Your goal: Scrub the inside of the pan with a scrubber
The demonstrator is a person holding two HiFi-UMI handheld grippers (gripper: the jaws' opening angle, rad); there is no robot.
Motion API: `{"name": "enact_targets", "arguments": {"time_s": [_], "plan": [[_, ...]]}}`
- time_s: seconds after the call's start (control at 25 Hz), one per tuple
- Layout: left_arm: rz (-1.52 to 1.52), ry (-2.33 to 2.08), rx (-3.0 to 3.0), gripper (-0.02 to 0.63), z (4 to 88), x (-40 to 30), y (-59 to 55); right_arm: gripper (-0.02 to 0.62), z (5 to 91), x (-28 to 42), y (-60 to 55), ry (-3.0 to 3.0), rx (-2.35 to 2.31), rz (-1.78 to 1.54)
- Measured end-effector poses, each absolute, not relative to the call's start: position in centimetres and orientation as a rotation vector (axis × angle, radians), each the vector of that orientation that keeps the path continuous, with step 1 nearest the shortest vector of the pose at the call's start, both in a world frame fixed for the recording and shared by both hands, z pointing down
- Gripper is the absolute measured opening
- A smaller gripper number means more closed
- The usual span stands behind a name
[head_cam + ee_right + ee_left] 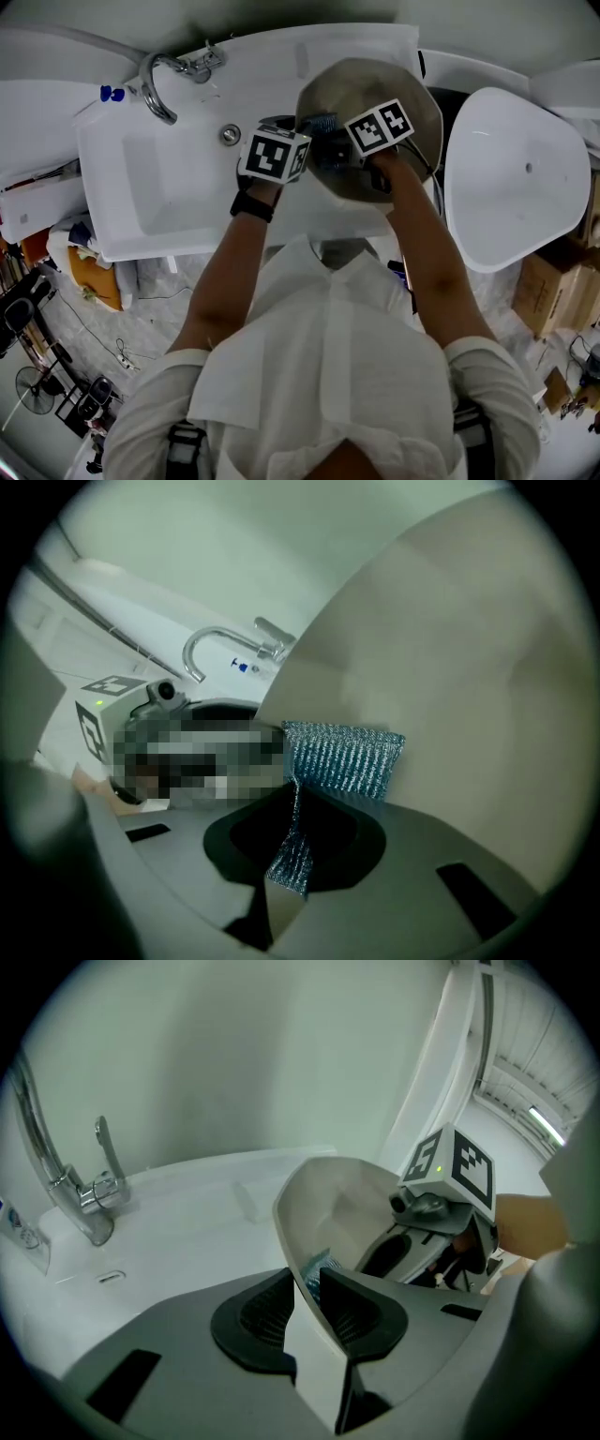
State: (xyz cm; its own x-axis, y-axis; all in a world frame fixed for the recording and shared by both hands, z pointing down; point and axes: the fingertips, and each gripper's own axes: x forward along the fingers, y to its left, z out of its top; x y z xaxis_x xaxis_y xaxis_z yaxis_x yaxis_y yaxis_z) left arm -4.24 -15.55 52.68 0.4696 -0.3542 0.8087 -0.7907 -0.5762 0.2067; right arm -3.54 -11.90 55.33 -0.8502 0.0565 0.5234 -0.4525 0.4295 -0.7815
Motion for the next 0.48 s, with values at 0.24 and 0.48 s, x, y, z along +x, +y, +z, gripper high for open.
{"name": "enact_targets", "arguments": {"time_s": [0.24, 0.48], "plan": [[0.989, -0.973, 2.139, 0.092, 52.8, -4.4, -15.7, 0.034, 55.4, -3.5, -10.9, -2.145, 0.263, 1.440], [0.987, -0.991, 2.141, 0.089, 52.8, -4.3, -15.7, 0.034, 55.6, -3.4, -14.8, -2.175, 0.570, 1.422]]}}
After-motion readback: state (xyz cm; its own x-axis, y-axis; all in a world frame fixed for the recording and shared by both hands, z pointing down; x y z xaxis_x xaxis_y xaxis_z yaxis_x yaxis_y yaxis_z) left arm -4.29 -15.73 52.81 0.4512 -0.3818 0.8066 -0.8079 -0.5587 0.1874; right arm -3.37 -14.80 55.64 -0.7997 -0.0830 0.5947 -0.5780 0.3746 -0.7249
